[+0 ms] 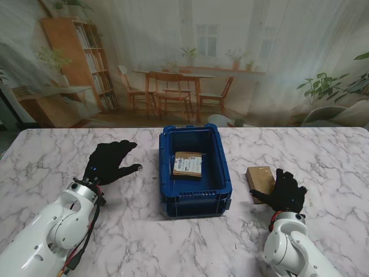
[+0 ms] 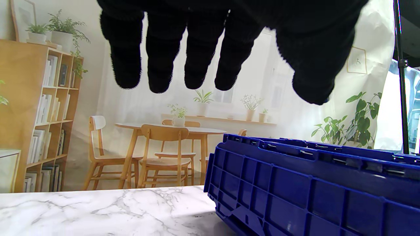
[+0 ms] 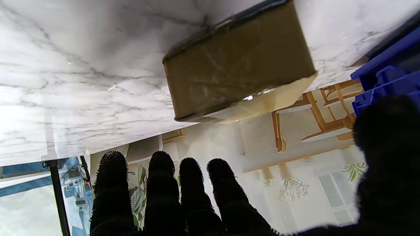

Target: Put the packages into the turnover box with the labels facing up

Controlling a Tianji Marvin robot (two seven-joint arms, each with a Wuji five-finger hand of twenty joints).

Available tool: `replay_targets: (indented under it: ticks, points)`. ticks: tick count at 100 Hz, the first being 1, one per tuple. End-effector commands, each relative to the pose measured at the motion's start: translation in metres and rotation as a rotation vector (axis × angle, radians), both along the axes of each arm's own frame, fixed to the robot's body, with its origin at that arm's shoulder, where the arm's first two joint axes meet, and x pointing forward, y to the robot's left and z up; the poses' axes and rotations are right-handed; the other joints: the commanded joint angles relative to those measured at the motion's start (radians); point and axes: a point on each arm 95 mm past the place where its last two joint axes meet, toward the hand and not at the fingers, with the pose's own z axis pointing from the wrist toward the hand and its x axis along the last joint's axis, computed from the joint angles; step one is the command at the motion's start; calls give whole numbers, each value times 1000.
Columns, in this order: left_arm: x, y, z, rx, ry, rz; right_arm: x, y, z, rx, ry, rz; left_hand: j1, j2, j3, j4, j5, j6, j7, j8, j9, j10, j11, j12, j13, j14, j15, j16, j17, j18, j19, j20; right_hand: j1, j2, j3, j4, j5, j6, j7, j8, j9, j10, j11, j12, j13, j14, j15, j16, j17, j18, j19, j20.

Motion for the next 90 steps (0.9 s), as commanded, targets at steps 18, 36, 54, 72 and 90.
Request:
replay_targets:
  ticks: [18,36,54,72,90]
  points:
    - [1,-3,-3,4,21,-6,8,5,-12,-11,45,-33,21,43,3,22,13,-3,-3,10,10,-9,8,8,8,-1,-3,6,-15,25,-14,19,-30,-40,5,-12,27,55,-69,98,-42,40,40,16,24,46,77,0,-6,6,203,-143]
    - [1,-3,-4,12,23,-7,11,5,-19,-56,69,-69,22,44,4,23,15,-4,-2,10,10,-9,9,8,7,-2,-3,6,-18,26,-16,20,-107,-39,32,-27,37,64,-73,99,-38,34,-10,-14,-5,41,78,-5,-55,-49,248,-167]
    - [2,-4,-4,32,22,-10,12,4,-24,-37,95,-84,22,45,3,22,17,-4,-1,11,9,-11,9,9,5,-4,-3,5,-17,25,-16,20,-16,-46,16,-14,69,56,-37,125,-42,37,65,25,30,39,112,12,-39,-44,272,-173]
    - [2,-5,-4,67,11,-16,12,6,-25,-43,122,-87,21,45,3,22,18,-5,0,12,10,-12,10,9,8,-4,-2,6,-15,26,-15,21,120,-68,-36,16,140,44,77,232,2,45,162,75,81,43,223,60,-4,-79,368,-197]
    - [3,-5,-4,63,18,-23,13,8,-24,-18,124,-92,22,47,4,22,17,-7,0,12,9,-12,10,9,8,-6,-3,5,-16,27,-16,21,185,-72,143,23,179,-25,262,369,109,14,249,134,166,33,347,113,36,-68,451,-215]
